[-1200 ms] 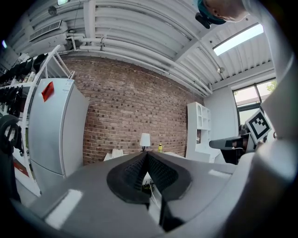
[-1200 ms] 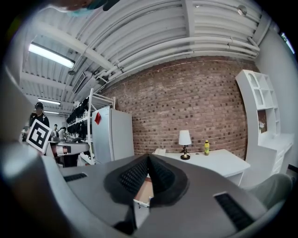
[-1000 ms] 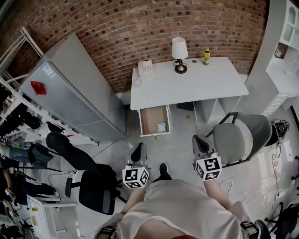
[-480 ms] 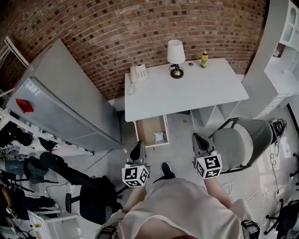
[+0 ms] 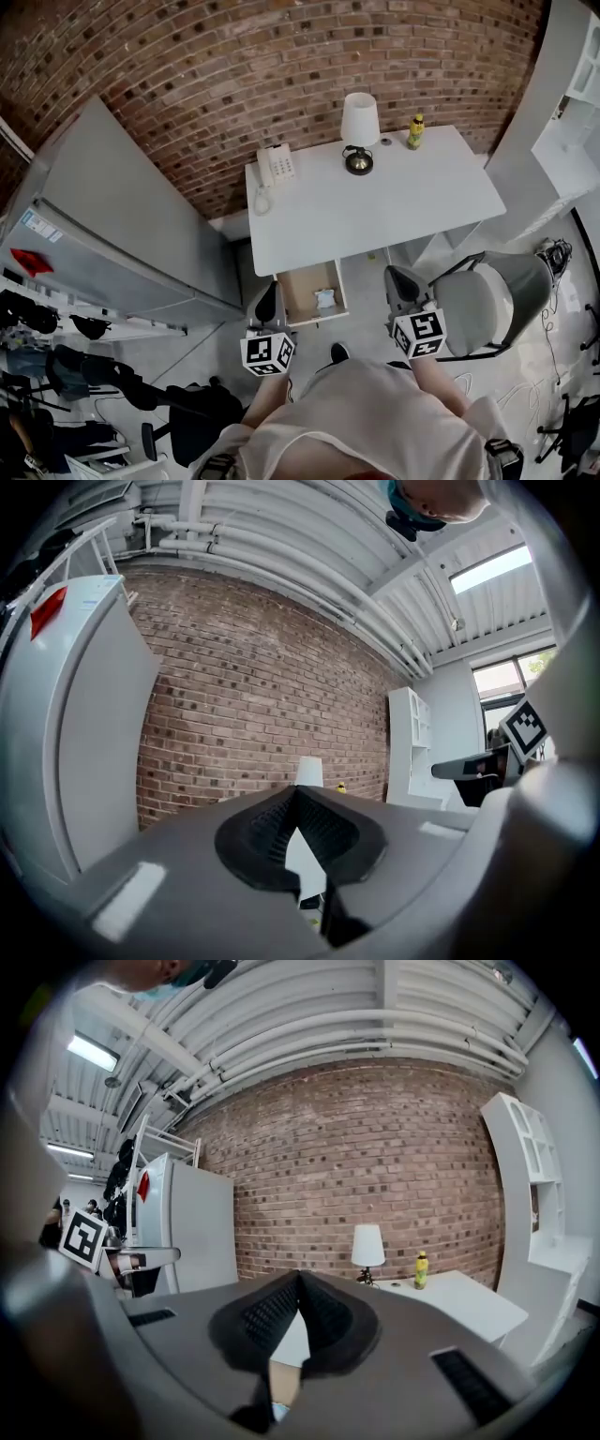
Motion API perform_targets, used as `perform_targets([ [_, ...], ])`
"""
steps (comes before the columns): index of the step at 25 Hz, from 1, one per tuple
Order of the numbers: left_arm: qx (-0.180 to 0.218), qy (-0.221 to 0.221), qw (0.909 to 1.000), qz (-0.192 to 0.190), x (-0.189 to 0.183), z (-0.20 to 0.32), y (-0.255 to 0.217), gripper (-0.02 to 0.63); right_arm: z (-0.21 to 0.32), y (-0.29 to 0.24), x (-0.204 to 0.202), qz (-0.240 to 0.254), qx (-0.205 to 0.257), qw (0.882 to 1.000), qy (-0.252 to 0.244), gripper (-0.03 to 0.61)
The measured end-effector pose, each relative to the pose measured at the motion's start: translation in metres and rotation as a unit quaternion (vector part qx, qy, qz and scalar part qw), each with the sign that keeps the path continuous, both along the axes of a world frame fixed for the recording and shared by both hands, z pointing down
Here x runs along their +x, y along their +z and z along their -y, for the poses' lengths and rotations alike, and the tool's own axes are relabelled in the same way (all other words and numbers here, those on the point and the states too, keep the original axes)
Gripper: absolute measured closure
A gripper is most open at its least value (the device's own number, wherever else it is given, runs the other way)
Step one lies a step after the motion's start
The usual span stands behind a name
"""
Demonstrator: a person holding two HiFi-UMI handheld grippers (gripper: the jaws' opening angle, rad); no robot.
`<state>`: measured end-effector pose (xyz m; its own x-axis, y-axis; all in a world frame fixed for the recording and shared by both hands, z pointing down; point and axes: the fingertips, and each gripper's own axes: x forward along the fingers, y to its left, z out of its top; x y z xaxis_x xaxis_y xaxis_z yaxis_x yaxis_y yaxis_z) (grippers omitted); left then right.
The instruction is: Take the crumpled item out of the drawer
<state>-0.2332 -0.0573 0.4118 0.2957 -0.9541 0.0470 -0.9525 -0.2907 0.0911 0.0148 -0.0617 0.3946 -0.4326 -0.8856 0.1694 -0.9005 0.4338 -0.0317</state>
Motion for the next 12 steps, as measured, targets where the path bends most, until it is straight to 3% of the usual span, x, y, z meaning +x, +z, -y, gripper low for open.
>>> perform_targets([
  [5,0.002,0.017,0.9998,0.006,-0.001,0.039,0.001,0.604,0.029,0.004,0.0,0.003,-0.008,1.0,0.015,0.571],
  [12,-0.005,0.014,0.9998,0.012,0.016,0.056,0.005,0.604,0.053,0.011,0.017,0.002,-0.017,1.0,0.013,0.571],
])
